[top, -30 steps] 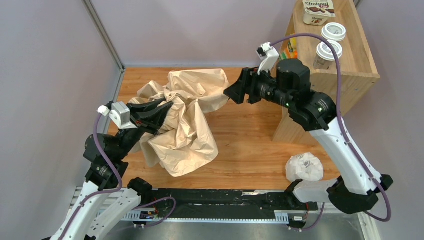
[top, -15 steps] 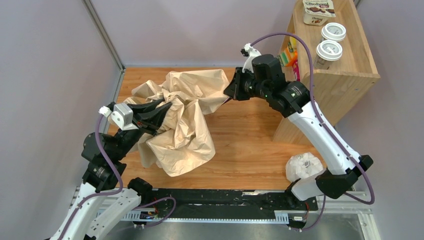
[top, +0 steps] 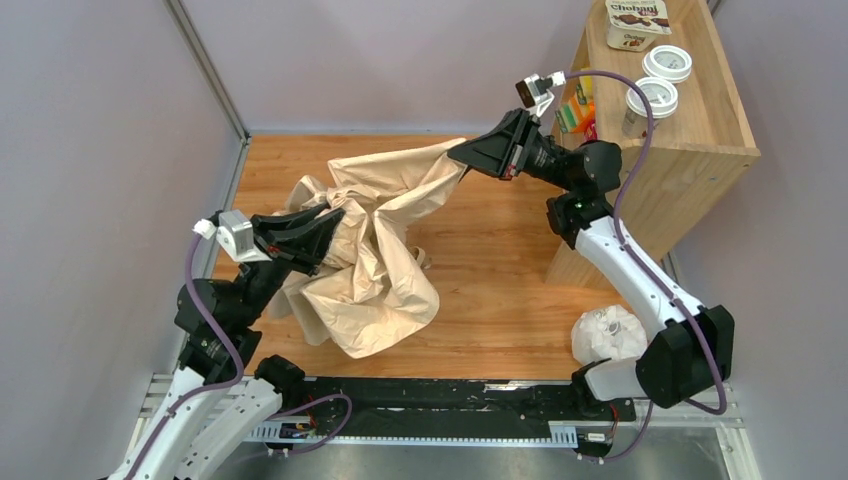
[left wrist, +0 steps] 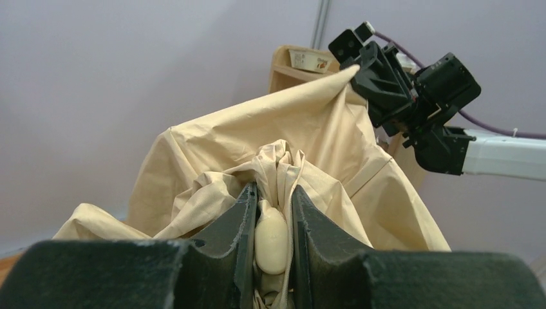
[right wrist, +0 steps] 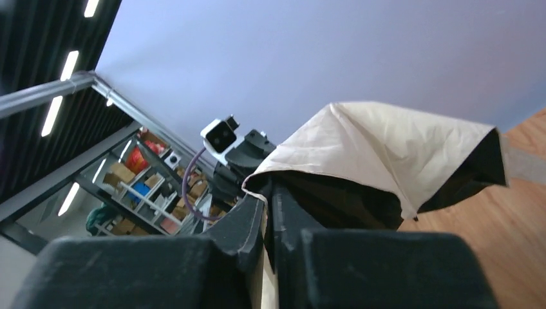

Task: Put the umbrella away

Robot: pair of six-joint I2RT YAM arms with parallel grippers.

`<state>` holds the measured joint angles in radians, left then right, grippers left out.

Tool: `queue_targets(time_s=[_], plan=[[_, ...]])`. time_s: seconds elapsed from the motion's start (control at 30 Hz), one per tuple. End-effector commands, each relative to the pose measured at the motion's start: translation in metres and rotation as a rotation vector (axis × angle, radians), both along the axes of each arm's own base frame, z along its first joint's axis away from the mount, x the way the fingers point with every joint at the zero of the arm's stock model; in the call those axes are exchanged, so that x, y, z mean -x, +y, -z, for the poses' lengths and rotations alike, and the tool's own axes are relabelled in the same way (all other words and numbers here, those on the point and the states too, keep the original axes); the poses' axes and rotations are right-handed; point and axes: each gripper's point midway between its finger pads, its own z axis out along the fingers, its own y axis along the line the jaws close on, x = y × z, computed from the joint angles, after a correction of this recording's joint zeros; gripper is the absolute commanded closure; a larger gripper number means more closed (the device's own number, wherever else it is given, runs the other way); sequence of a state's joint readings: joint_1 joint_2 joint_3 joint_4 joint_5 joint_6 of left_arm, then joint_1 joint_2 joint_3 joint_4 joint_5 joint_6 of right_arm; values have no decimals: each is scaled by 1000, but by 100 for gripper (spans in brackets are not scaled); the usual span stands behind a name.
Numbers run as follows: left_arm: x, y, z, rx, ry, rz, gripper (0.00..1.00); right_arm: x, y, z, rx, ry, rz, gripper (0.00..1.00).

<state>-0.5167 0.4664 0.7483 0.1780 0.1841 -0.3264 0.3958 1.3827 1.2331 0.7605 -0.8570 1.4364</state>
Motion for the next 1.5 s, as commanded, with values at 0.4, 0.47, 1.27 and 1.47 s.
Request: queue_targets(time_s=[0.4, 0.47, 1.27, 1.47], plan=[[44, 20, -71, 195, -180, 58, 100, 36, -12, 39, 375, -197, 163, 40], [46, 20, -73, 194, -183, 62, 100, 36, -13, 39, 378, -197, 173, 44], [40, 30, -69, 154, -133, -14, 100, 40, -10, -7, 422, -238, 363, 31], [46, 29, -69, 172, -143, 11, 100, 9, -7, -3, 426, -162, 412, 76]])
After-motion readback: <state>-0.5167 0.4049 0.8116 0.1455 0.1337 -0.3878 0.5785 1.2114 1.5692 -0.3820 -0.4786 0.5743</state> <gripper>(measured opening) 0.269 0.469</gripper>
